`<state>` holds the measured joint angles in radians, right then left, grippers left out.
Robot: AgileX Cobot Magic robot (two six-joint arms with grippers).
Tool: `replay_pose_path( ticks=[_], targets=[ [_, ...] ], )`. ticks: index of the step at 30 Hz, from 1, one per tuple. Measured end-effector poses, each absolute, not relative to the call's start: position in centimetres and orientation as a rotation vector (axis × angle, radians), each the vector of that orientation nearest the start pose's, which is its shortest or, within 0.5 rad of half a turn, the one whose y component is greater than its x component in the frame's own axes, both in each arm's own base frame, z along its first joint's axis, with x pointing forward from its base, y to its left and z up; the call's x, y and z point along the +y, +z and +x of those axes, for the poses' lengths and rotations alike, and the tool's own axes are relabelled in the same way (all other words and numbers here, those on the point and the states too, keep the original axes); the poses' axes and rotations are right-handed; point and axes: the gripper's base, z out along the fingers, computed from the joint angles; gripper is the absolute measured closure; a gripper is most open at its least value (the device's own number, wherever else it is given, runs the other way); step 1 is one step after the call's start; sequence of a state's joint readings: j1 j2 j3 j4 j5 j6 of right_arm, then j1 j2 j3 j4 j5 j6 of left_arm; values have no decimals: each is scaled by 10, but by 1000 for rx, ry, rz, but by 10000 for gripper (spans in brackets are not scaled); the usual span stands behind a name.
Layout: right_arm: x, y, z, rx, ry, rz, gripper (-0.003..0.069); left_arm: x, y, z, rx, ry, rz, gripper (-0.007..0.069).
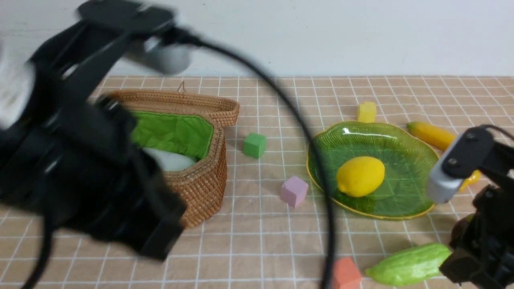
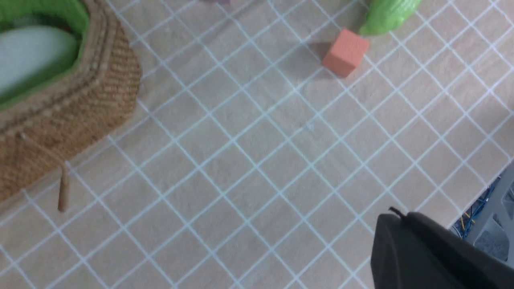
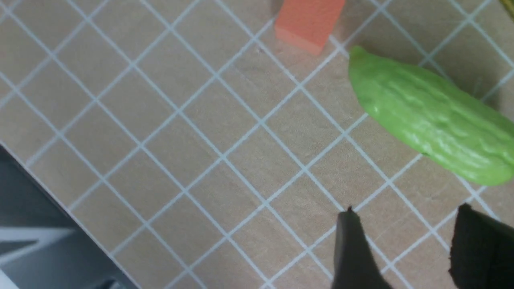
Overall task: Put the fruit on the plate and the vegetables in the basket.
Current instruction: Take a chayote with your right arm and place it on the basket on the left.
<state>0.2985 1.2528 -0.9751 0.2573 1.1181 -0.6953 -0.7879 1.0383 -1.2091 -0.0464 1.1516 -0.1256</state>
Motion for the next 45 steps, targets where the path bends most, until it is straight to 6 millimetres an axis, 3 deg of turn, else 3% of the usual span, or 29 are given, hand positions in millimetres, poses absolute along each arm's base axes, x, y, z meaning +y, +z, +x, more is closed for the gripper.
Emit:
replay_pose_path(
  ticks=[5,8,15,27,31,32,37,38,40,42,45],
  targets=[
    [92,259,235,2422,207,-1563,181,-86,367,79,2235,-538,752,638],
    [93,245,248,2287,137,-1759,149,-69,353,62,2132,-583,715,638],
    [94,221,270,2149,9,-1914,143,-62,347,56,2114,-591,709,638],
    [94,172,285,2169,23,-2103,149,-62,346,55,2124,-587,712,638],
    [96,157,290,2195,49,-2124,193,-62,346,55,2124,-586,713,638],
    [96,157,290,2197,53,-2120,222,-62,346,55,2124,-587,712,638],
    [101,169,282,2247,133,-2061,223,-62,345,55,2126,-586,713,638],
    [105,187,276,2257,150,-1955,223,-62,345,55,2127,-586,713,638],
    [108,200,275,2265,155,-1847,223,-62,345,55,2127,-584,713,638],
    [116,239,276,2265,213,-1531,223,-62,346,57,2114,-572,707,638],
    [130,277,282,2227,319,-1283,223,-59,348,61,2096,-532,657,638]
  ],
)
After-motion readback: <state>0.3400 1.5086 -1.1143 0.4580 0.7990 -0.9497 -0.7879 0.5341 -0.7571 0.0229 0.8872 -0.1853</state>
